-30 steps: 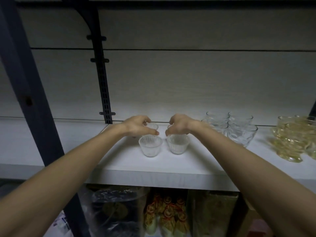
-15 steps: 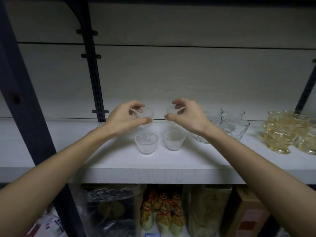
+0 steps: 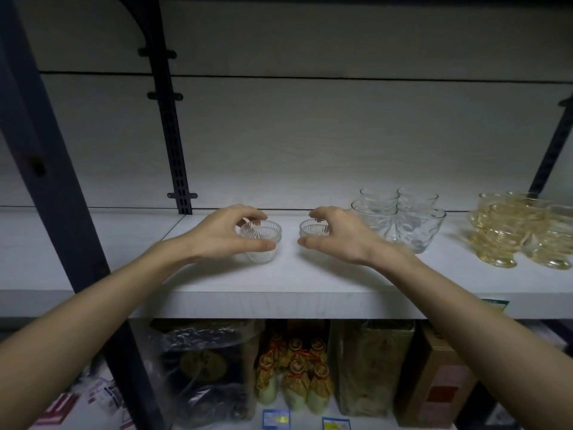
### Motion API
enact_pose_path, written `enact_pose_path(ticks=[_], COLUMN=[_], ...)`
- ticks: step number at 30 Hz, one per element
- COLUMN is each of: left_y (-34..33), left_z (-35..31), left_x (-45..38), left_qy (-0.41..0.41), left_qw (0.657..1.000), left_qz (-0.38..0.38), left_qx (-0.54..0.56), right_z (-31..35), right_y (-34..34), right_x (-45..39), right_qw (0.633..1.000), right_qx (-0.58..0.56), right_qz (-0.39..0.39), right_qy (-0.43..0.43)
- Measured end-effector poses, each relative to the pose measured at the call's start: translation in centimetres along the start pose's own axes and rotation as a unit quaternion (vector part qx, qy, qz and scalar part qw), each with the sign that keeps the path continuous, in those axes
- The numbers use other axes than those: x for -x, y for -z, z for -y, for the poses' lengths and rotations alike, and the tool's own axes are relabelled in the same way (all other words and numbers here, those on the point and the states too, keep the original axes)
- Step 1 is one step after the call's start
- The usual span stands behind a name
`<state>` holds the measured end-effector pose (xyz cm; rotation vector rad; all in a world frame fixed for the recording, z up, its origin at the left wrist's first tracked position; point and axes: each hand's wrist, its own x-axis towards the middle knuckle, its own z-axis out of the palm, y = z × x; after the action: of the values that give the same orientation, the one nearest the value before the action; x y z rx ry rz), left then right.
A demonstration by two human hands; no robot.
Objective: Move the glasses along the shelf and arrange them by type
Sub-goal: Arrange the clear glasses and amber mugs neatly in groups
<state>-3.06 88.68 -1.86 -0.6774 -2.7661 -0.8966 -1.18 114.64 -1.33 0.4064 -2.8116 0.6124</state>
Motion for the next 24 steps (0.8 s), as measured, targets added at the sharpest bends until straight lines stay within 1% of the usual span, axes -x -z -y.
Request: enact_pose_path(ticks=[2,6,8,11,12,14,16,17,19,21,24], left_y=[-0.1,-0.3,-0.1,0.7,0.9,1.2,0.9,0.6,-0.5,-2.1,-4.7], left_z=[0.1,0.1,0.1,-0.2,-0.6,-1.6,-3.0,-3.8,-5.7,-7.8,-11.3], left_x=[0.0,0.0,0.0,0.1,0.0,-0.4,-1.2,-1.8,-3.1,-4.6,-6.9], left_qy=[0.002,0.007,0.018,0.024,0.019,0.003,-0.019,-0.031,-0.051,-0.060,-0.054], left_qw=[1.000,1.000,1.000,0.998,0.996,0.998,0.999,0.999,0.998,0.998,0.997], left_qz=[0.003,-0.006,0.001,0.042,0.047,0.022,-0.016,-0.023,-0.014,0.006,0.027], left_qx=[0.009,0.013,0.013,-0.050,-0.069,-0.063,-0.029,-0.020,-0.022,-0.027,-0.041], right_z=[-0.1,0.2,0.6,1.0,0.9,0.5,-0.7,-1.6,-4.1,-6.6,-10.0], right_y=[-0.3,-1.3,-1.7,-1.4,-1.1,0.3,2.0,2.8,4.3,5.4,6.1], right_x=[0.2,0.5,0.5,1.0,1.3,1.9,2.8,3.3,4.3,5.3,6.7], right_qw=[1.000,1.000,0.999,0.999,0.999,0.992,0.976,0.967,0.947,0.935,0.928], right_qx=[-0.006,-0.018,-0.022,-0.022,-0.021,-0.040,-0.076,-0.080,-0.062,-0.045,-0.051], right_qz=[0.005,-0.024,-0.025,-0.022,-0.042,-0.114,-0.195,-0.236,-0.311,-0.352,-0.364], right_qy=[-0.001,-0.002,0.006,0.019,0.027,0.044,0.056,0.059,0.049,0.006,-0.061])
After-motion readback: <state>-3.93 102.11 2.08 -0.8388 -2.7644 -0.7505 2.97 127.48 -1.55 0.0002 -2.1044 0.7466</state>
